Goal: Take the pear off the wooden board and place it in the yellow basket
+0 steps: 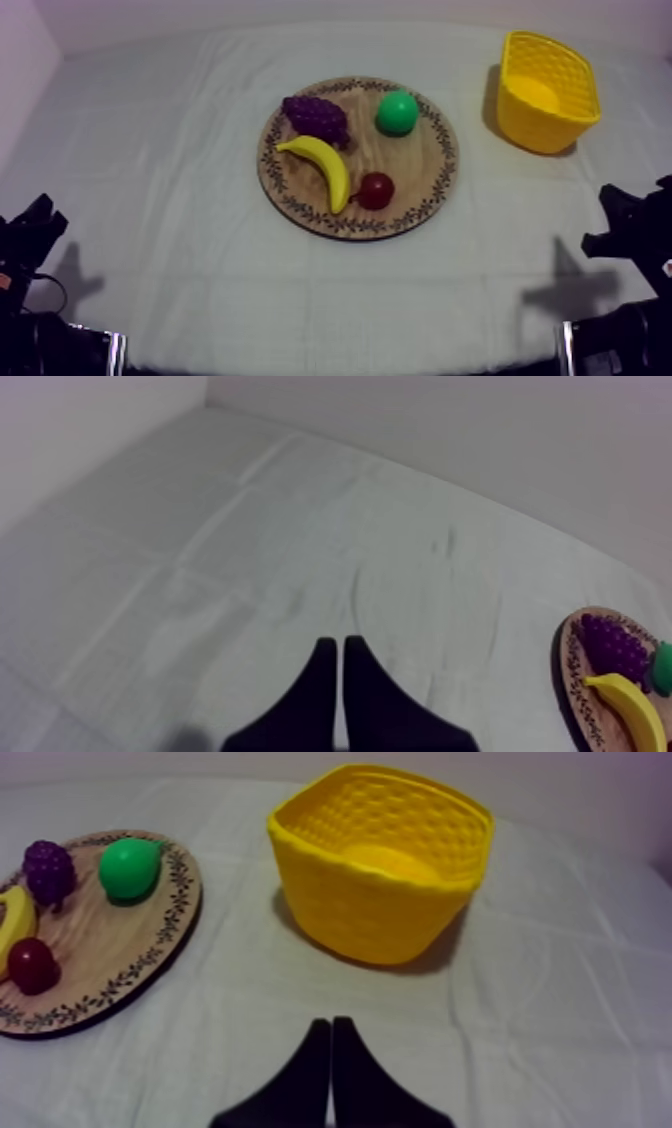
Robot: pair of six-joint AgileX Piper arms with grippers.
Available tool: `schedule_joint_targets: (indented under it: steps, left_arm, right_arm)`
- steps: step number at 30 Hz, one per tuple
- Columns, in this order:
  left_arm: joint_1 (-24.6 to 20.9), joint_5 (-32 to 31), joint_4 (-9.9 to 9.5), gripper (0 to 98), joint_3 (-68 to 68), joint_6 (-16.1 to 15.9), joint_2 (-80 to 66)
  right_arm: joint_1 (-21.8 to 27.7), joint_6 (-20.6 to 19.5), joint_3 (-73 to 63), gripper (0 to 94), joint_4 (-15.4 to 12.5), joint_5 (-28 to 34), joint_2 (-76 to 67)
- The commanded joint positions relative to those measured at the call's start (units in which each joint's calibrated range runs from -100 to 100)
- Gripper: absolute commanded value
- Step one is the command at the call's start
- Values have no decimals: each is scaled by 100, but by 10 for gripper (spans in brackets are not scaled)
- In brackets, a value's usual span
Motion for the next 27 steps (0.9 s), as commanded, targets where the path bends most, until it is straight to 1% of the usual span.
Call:
schedule_joint_targets:
  steps: [1,5,9,13,16,23,25,27]
  left_arm:
    - [-1,0,1,1,0,1,-4]
    - [-1,0,1,1,0,1,-4]
    - [-1,0,1,1,0,1,-4]
    - [-1,0,1,1,0,1,-4]
    - [-1,0,1,1,0,1,-4]
    - [-1,0,1,1,0,1,-4]
    - [-1,0,1,1,0,1,-4]
    - [-1,0,1,1,0,1,-4]
  right_arm:
    - [-88,-91,-42,9,133,240,1]
    - [-319,-293,-661,16,427,414,478]
    - [-406,-428,-2217,19,526,640,1506]
    - [-823,-726,-3910,20,671,1048,2581]
    - [-1186,-941,-4892,20,736,1164,3408]
    - [-2004,-1188,-6555,21,724,1239,5184]
    - [-2148,-1170,-6905,22,626,1225,5646]
    - [-2222,-1090,-7197,22,461,1189,6090]
